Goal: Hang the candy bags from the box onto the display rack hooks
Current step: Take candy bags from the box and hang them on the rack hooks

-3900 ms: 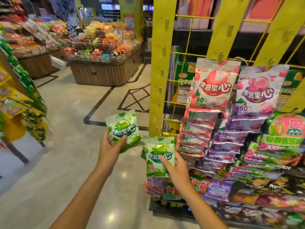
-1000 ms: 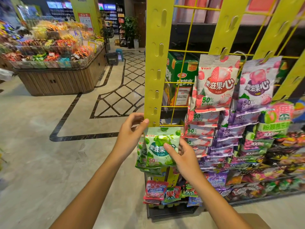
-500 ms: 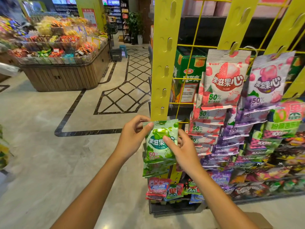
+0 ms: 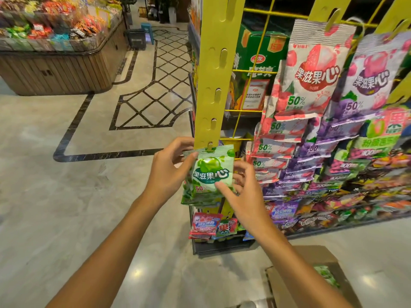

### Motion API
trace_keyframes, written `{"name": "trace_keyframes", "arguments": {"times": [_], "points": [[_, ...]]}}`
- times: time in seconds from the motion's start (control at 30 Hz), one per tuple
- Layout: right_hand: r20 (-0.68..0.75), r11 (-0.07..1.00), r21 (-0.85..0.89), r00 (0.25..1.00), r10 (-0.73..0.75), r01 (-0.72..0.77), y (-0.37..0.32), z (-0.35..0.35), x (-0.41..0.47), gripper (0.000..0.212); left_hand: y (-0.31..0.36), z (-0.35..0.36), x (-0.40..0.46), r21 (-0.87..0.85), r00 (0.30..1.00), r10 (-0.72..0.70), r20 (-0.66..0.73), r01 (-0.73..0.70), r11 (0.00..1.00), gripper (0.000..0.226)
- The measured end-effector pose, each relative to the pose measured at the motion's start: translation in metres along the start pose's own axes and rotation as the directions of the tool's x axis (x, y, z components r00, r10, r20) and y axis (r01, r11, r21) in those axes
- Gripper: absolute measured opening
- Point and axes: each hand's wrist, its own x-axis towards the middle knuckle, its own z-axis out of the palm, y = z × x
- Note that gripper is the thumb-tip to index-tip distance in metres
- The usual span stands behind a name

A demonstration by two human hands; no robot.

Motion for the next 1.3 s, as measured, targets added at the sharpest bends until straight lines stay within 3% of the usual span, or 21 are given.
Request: {"name": "trace_keyframes", "arguments": {"times": [0.1, 0.23, 0.37, 0.43, 0.53, 0.67, 0.77, 1.0, 1.13, 1.23, 1.3], "points": [[0.006, 0.988, -0.148, 0.999, -0.041, 0.041, 0.007, -0.010, -0.016, 0.060, -0.002, -0.008, -0.009, 0.117, 0.997, 0.039, 0.072, -0.047, 0.992, 0.037], [0.137, 0.947, -0.306, 0.989, -0.054, 0.094, 0.018, -0.035, -0.035, 0.050, 0.002, -0.028, -0.029, 0.281, 0.997, 0.029, 0.074, -0.049, 0.958, 0.057], [0.233, 0.926, -0.361, 0.972, -0.023, 0.109, 0.032, -0.071, -0.057, 0.047, 0.014, -0.037, -0.064, 0.555, 0.992, 0.059, 0.112, -0.112, 0.825, 0.062], [0.265, 0.907, -0.402, 0.964, -0.013, 0.123, 0.040, -0.084, -0.066, 0.046, 0.018, -0.034, -0.082, 0.614, 0.983, 0.078, 0.164, -0.163, 0.772, 0.060], [0.305, 0.892, -0.433, 0.952, 0.011, 0.129, 0.053, -0.124, -0.101, 0.047, 0.036, 0.001, -0.117, 0.645, 0.951, 0.105, 0.290, -0.276, 0.713, 0.055], [0.310, 0.882, -0.459, 0.950, 0.045, 0.108, 0.086, -0.193, -0.173, 0.045, 0.056, 0.093, -0.176, 0.680, 0.885, 0.039, 0.465, -0.385, 0.624, 0.055], [0.278, 0.861, -0.508, 0.953, 0.125, 0.035, 0.118, -0.258, -0.238, 0.047, 0.069, 0.184, -0.224, 0.623, 0.791, -0.019, 0.611, -0.466, 0.628, 0.058], [0.052, 0.801, -0.470, 0.894, 0.444, -0.371, 0.203, -0.406, -0.381, 0.042, 0.100, 0.388, -0.307, 0.419, 0.444, -0.142, 0.885, -0.625, 0.658, 0.073], [-0.025, 0.745, -0.476, 0.854, 0.520, -0.468, 0.267, -0.466, -0.436, 0.078, 0.099, 0.473, -0.329, 0.315, 0.272, -0.174, 0.946, -0.662, 0.680, 0.068], [-0.065, 0.705, -0.445, 0.805, 0.590, -0.553, 0.327, -0.503, -0.467, 0.064, 0.097, 0.529, -0.328, 0.279, 0.236, -0.160, 0.958, -0.659, 0.699, 0.058], [-0.136, 0.665, -0.450, 0.781, 0.609, -0.597, 0.328, -0.522, -0.467, 0.083, 0.095, 0.563, -0.325, 0.273, 0.240, -0.154, 0.959, -0.617, 0.738, 0.054]]}}
